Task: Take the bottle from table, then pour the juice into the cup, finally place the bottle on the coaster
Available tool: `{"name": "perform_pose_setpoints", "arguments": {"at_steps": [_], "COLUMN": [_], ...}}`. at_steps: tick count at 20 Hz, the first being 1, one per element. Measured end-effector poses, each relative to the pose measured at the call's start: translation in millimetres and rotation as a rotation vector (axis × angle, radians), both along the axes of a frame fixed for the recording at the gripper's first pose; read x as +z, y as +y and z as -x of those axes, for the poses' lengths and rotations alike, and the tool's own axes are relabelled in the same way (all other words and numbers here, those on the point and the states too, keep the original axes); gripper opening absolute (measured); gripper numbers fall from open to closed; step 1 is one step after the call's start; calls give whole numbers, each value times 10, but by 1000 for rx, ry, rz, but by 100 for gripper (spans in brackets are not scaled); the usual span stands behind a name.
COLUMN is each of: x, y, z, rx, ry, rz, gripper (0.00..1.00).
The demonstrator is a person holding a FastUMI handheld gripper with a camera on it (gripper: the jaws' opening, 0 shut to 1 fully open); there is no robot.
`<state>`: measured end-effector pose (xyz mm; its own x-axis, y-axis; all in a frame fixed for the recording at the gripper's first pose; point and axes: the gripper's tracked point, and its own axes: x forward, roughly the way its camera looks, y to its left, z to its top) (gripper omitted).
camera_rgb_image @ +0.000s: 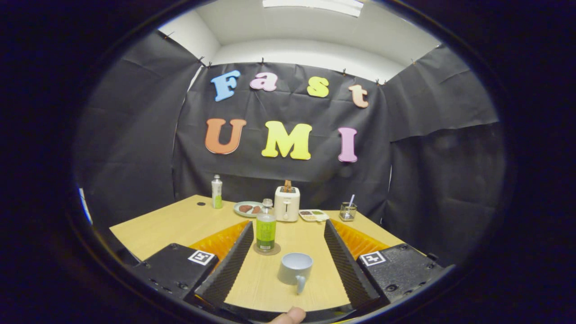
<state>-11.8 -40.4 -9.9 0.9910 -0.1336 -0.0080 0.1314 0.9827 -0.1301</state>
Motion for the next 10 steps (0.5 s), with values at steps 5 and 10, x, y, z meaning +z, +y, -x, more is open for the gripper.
{"name": "perform_pose_setpoints", "arguments": {"at_steps": [5, 10], "x": [82, -20], "y": [64, 85], "z": [300, 414], "rx": [31, 31], "ry": [-114, -130], "rz": [17, -44], "gripper": [100, 100]}}
